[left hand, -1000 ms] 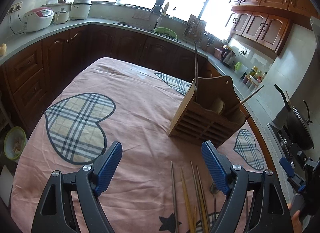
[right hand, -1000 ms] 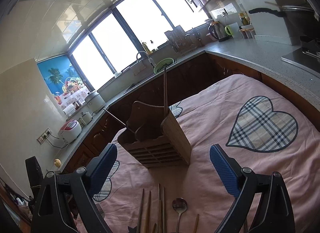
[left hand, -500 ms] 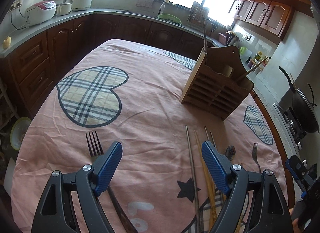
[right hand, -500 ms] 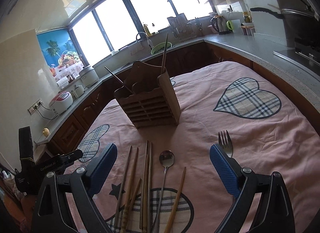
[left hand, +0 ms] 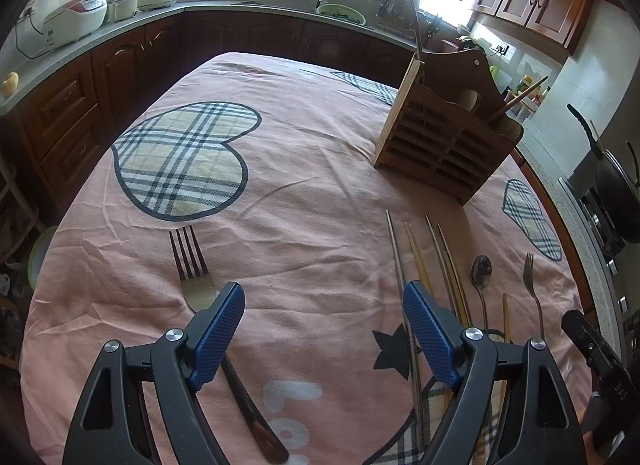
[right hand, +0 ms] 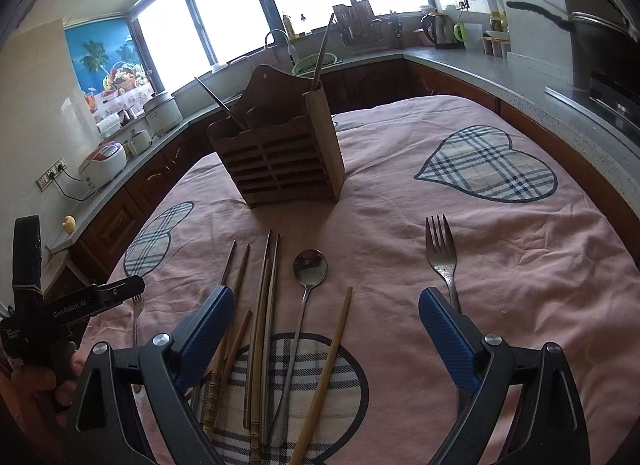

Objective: Organize utensils

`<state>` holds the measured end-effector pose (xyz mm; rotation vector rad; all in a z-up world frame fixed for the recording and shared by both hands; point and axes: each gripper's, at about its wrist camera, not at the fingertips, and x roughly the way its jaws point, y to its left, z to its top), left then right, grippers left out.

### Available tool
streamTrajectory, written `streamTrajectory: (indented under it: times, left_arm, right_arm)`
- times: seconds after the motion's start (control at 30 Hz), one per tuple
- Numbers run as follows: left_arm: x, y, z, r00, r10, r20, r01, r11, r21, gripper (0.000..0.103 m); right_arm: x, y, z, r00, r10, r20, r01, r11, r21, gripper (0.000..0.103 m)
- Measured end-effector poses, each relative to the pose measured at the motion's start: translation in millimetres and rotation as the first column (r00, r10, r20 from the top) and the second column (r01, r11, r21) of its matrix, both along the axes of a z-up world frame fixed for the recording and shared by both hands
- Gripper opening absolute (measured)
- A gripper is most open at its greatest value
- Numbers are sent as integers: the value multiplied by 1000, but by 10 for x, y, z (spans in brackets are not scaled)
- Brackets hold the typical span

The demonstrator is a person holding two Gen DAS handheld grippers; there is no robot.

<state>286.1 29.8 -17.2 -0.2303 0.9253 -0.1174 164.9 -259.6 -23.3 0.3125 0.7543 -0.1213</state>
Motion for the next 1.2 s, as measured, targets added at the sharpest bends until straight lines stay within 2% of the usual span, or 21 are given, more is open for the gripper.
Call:
streamTrajectory:
  times: [0.13, 0.37, 0.7, 0.97, 1.1, 1.17, 1.2]
  left_arm:
    - [62, -46, -49, 1000, -15, -18, 15, 1000, 7, 81]
    - [226, -160, -157, 997, -45, -60, 46, 999, 22, 80]
    - [675, -423, -329, 988, -99, -115, 106, 992, 61, 78]
    - [1095, -620, -453, 979, -143, -146, 155, 985, 74, 64]
    - [1268, -752, -565, 970, -170, -175, 189, 978, 93, 48]
    - [1321, -826, -584, 970, -175, -167, 198, 971, 135, 45]
    - [1339, -852, -592, 970, -179, -163, 204, 968, 149, 39]
  right_arm:
    - [59, 6, -91, 999, 8, -37, -8, 1000, -4, 90]
    - [175, 1, -235, 995, 10, -102, -11, 1000, -15, 65]
    - [344, -32, -415, 986, 19, -165, -20, 1000, 0, 44]
    - [449, -56, -512, 980, 29, -199, -28, 1000, 6, 32]
    - [500, -51, -536, 978, 35, -207, -34, 999, 5, 30]
    - [518, -58, -538, 977, 35, -208, -34, 999, 7, 28]
    - [528, -65, -542, 977, 34, -210, -33, 999, 6, 27]
